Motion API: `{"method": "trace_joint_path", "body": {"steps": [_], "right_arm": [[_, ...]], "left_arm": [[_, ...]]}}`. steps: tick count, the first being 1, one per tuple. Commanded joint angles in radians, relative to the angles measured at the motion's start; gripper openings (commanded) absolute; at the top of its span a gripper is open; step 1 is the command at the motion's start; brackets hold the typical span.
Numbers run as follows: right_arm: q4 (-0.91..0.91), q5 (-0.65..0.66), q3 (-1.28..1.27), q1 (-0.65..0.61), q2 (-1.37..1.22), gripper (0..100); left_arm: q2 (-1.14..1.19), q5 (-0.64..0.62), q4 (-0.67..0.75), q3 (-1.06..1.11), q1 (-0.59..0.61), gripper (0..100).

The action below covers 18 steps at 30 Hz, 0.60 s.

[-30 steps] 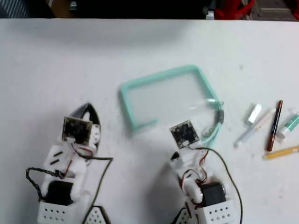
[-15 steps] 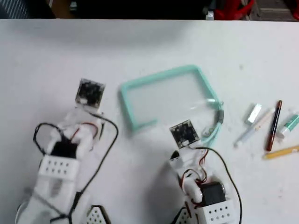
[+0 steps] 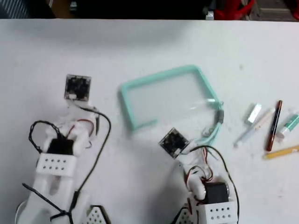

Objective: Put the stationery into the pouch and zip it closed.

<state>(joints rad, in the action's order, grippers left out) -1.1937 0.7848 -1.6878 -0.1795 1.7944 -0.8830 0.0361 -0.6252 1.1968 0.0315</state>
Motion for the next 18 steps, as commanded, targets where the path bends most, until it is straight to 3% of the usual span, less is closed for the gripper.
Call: {"method": "trace_joint_path", "body": {"steps": [1, 6, 10, 18], "right_arm": [[0.018, 0.034, -0.003, 0.016, 0.007, 6.0], [0.013, 0.032, -0.003, 0.022, 0.007, 5.8], [0.012, 0.029, -0.003, 0.022, 0.007, 1.3], [0.012, 0.035, -0.003, 0.022, 0.005, 2.8]], "left_arm": [[-0.048, 0.052, 0.068, 0.021, -0.05, 3], [-0.054, 0.091, 0.146, 0.074, -0.079, 3], [-0.054, 0.087, 0.146, 0.075, -0.079, 3], [-0.056, 0.069, 0.146, 0.075, -0.081, 3]]}}
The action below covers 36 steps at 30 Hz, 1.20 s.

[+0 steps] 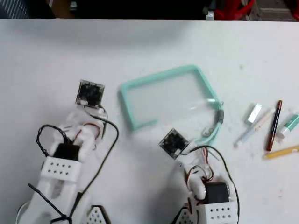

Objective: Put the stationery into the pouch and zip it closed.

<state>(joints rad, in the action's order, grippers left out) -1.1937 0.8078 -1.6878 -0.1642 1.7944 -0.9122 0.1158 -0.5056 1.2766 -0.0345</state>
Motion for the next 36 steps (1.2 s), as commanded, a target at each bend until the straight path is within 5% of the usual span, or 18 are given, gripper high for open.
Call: {"method": "trace_joint_path", "body": {"steps": [1, 14, 28, 36], "right_arm": [[0.012, 0.012, -0.003, 0.005, 0.005, 2.8], [0.168, 0.006, 0.0, -0.004, 0.007, 2.8], [0.005, -0.15, 0.333, -0.177, -0.005, 2.8], [0.065, -0.262, 0.54, -0.213, -0.355, 2.8]], "left_arm": [[-0.027, -0.032, 0.026, -0.006, -0.015, 3], [-0.024, -0.054, 0.028, 0.002, -0.028, 3], [-0.019, -0.021, 0.04, 0.003, -0.051, 3], [-0.025, 0.008, 0.048, 0.02, -0.077, 3]]}}
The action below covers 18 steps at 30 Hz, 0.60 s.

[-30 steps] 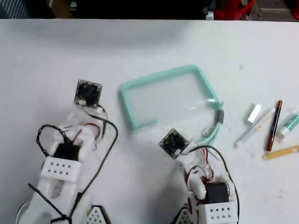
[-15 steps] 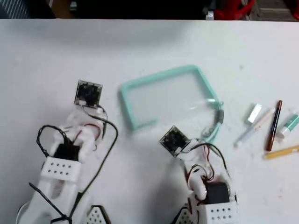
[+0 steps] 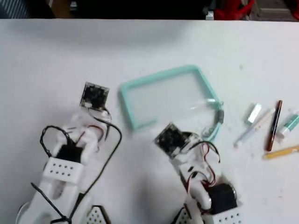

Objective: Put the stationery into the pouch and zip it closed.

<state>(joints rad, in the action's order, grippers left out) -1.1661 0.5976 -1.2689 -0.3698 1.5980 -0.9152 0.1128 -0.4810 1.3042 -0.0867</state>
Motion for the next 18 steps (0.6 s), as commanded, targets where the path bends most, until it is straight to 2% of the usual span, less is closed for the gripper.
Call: {"method": "trace_joint_path", "body": {"steps": [1, 10, 13, 18], "right_arm": [[0.045, -0.074, 0.167, -0.007, -0.226, 2.8], [0.168, -0.31, 0.546, -0.015, -0.766, 2.8], [0.217, -0.364, 0.546, -0.004, -0.891, 2.8], [0.386, -0.371, 0.423, 0.079, -0.992, 2.8]], "left_arm": [[-0.022, 0.011, 0.023, -0.008, -0.022, 3], [-0.022, 0.008, 0.026, -0.006, -0.019, 3], [-0.016, 0.011, 0.037, -0.005, -0.018, 3], [-0.019, 0.011, 0.037, -0.005, -0.018, 3]]}}
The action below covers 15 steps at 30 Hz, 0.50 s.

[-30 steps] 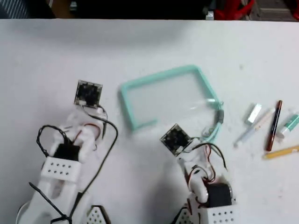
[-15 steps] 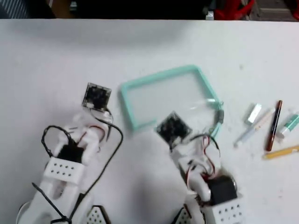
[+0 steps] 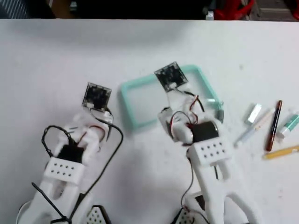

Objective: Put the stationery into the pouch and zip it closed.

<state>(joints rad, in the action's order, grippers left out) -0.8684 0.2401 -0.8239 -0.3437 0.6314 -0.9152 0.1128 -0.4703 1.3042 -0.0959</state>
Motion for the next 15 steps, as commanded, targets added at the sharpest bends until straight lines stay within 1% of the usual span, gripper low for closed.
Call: {"method": "trace_joint_path", "body": {"steps": [1, 9, 13, 15], "right_arm": [[0.111, -0.014, -0.037, 0.073, -0.031, 2.8], [0.137, -0.015, -0.055, 0.159, -0.015, 2.4], [0.145, -0.017, -0.049, 0.243, -0.01, 2.7], [0.186, -0.018, -0.054, 0.289, -0.016, 2.8]], "left_arm": [[-0.021, 0.011, 0.026, -0.005, -0.008, 3], [-0.022, 0.011, 0.026, -0.005, -0.01, 3], [-0.021, 0.011, 0.026, -0.005, -0.01, 3], [-0.021, 0.011, 0.026, -0.005, -0.01, 3]]}}
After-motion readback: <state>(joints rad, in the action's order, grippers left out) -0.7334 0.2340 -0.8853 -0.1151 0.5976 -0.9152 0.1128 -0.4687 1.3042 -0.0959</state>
